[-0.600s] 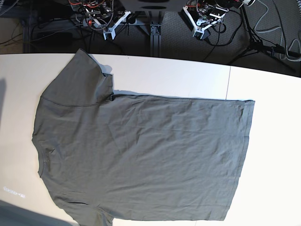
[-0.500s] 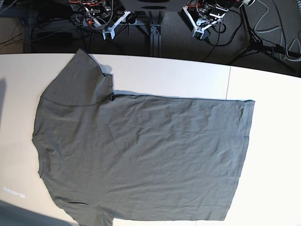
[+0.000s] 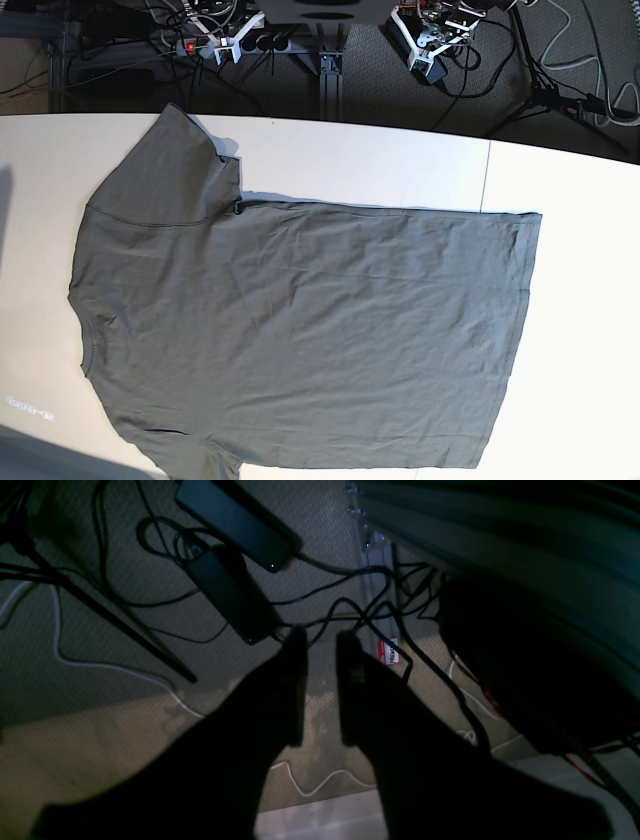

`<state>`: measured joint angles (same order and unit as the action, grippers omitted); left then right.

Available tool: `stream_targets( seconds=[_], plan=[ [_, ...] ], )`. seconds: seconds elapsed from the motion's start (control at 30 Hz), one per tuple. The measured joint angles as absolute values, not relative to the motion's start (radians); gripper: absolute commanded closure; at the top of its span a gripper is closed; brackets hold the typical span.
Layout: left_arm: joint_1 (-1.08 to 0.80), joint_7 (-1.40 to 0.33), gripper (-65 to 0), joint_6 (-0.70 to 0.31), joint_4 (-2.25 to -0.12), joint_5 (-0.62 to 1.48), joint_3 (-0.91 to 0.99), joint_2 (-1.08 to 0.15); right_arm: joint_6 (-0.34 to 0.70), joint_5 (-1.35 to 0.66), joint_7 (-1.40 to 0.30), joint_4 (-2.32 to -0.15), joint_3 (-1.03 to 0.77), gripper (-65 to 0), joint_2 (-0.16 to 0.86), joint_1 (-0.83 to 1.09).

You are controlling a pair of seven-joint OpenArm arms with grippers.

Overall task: Fold the T-shirt properly
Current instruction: 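Move both grippers from rest toward the shirt's shoulder corners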

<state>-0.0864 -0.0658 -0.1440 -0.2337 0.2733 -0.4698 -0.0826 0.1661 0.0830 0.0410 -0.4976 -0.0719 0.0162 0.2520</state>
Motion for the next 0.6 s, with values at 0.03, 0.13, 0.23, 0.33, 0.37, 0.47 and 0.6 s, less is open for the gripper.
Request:
stream_targets(
  seconds=[0.03,0.13,0.23,0.33,0.37,0.47,0.6],
  plan=[
    [-0.088,-0.066,-13.8,-0.144,-0.234,0.273,-0.470,-0.083,0.166,0.083,0.041,-0.500,-0.072,-27.4,0.017,0.252],
    [-0.089,-0.066,-13.8,-0.144,-0.234,0.273,-0.470,-0.083,0.166,0.083,0.041,-0.505,-0.072,-27.4,0.017,0.252],
    [-0.095,-0.067,-13.8,-0.144,-0.245,0.273,-0.470,-0.083,0.166,0.083,0.041,-0.505,-0.072,-27.4,0.016,0.253],
    [-0.108,-0.132,-13.8,-0.144,-0.295,0.254,-0.470,-0.086,0.166,0.083,0.037,-0.505,-0.072,-27.4,0.016,0.255],
    [-0.115,-0.160,-13.8,-0.146,-0.318,0.234,-0.470,-0.092,0.166,0.093,0.024,-0.505,-0.072,-27.4,0.017,0.255],
    [-0.176,-0.158,-13.8,-0.227,-0.436,0.235,-0.468,-0.136,0.166,0.141,-0.019,-0.532,-0.072,-27.4,0.017,0.293],
    [-0.331,-0.112,-13.8,-0.322,-0.653,0.266,-0.365,-0.222,0.177,0.123,-0.058,-0.680,-0.073,-27.4,0.034,0.399]
  ],
)
